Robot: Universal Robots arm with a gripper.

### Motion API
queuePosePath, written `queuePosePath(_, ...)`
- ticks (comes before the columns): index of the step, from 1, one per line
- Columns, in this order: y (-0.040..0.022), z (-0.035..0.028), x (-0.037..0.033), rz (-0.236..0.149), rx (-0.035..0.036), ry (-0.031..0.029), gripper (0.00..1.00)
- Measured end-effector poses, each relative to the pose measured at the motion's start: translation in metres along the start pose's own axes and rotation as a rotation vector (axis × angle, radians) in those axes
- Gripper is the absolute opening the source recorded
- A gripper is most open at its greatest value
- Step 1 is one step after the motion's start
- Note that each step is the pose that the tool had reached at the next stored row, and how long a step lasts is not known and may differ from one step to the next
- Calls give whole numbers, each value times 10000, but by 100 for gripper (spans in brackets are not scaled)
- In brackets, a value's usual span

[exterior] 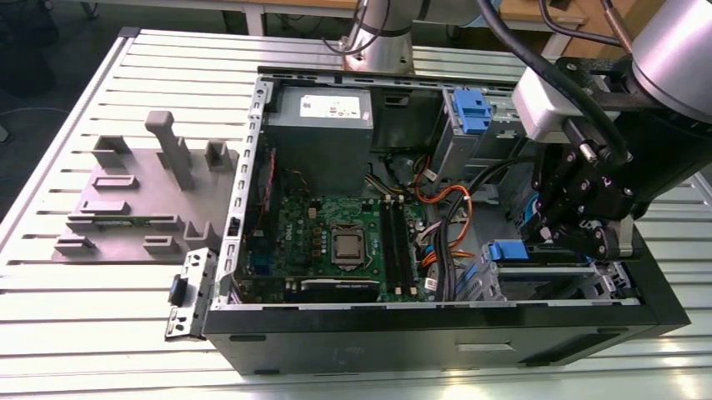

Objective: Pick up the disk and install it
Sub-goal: 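Insert the first disk wire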

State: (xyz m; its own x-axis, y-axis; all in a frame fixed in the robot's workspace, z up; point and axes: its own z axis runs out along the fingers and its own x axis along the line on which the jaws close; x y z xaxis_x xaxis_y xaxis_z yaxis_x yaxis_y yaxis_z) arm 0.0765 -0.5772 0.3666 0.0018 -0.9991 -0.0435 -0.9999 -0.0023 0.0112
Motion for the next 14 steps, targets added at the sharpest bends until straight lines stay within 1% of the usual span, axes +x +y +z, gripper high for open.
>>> queuePosePath(5, -4, 1, 0, 0, 0, -1, 11)
queuePosePath(7, -29, 3, -1, 1, 0, -2, 11)
queuePosePath(9, -83, 5, -3, 1, 0, -1, 11)
queuePosePath(12, -194, 8, -11, 1, 0, 1, 11)
queuePosePath(14, -258, 11, -27, 0, -1, 1, 11)
